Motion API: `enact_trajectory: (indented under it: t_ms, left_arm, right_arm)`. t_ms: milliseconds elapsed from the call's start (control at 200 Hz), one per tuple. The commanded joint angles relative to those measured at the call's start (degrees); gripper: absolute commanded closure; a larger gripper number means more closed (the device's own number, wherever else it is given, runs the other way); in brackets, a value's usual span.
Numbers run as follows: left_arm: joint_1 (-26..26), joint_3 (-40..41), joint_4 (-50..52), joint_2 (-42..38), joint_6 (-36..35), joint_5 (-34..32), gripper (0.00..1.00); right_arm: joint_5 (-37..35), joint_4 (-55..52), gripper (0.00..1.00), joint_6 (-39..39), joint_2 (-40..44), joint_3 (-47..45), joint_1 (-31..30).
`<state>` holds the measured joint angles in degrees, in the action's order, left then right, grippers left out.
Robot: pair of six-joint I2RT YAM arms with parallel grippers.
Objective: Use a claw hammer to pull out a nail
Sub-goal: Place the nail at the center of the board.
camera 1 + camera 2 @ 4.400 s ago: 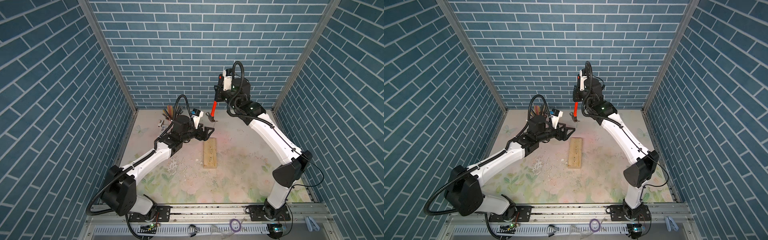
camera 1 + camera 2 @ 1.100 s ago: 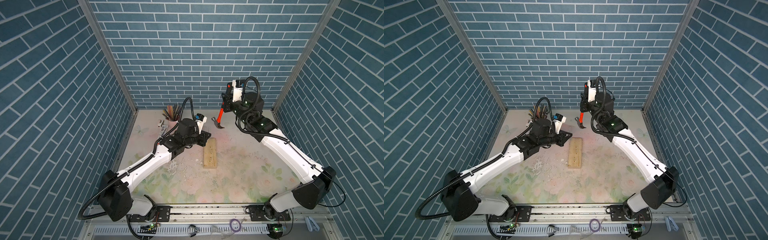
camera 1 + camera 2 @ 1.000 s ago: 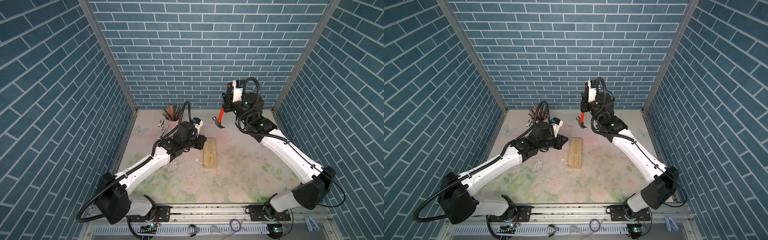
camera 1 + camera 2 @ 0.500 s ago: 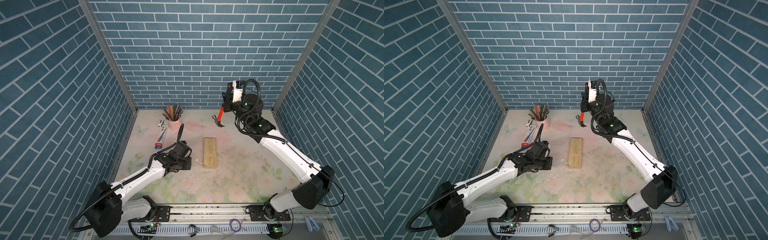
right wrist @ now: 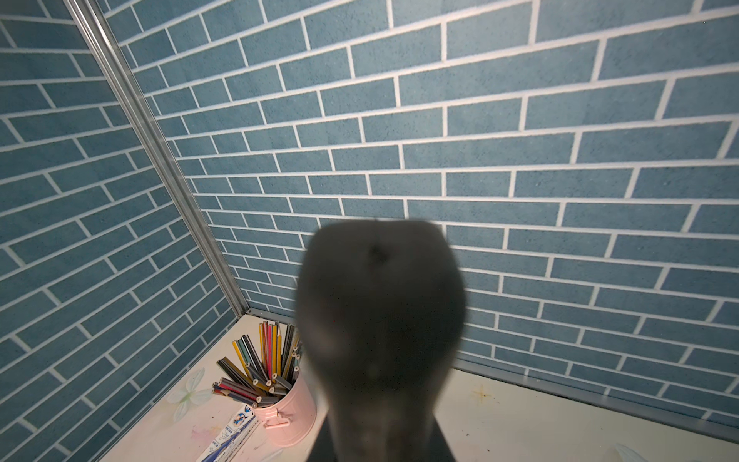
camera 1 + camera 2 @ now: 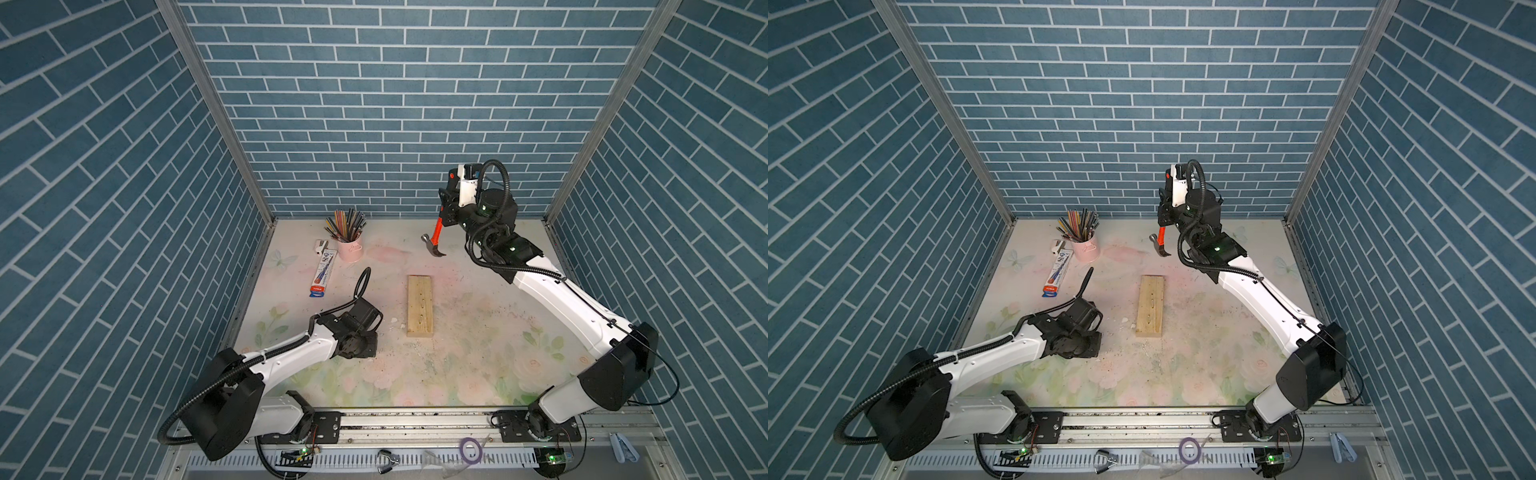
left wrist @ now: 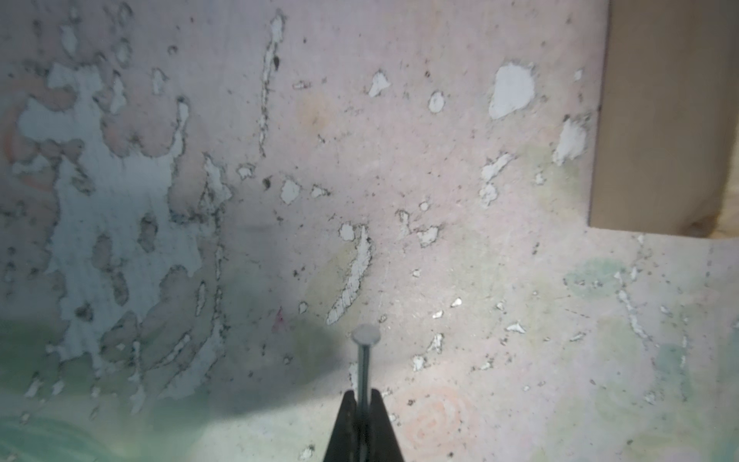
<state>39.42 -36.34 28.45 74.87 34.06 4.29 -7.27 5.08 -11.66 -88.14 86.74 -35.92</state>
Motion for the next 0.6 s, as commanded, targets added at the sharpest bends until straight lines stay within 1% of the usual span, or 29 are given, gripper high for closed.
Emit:
enact_trajectory:
  t_ms: [0,380,470,595]
  left_arm:
    - [0.3,0.4,1.3,1.8,0.9,-1.1,1.0]
    - [0.3,0.7,2.5,3.7,3.1,-2.1,1.0]
    - [0.6,0.5,2.8,4.2,3.2,-2.2,0.97]
    - [0.8,-0.2,4.0,5.1,3.3,-3.4,0.96]
  right_arm:
    - [0.7,6.0,1.0,-0.8,0.5,3.3,0.5]
    - [1.2,5.9,1.0,-1.6,0.2,3.0,1.2]
    - [1.4,6.1,1.0,-1.8,0.3,2.7,1.5]
    - [1.3,6.0,1.0,-2.0,0.7,2.1,1.8]
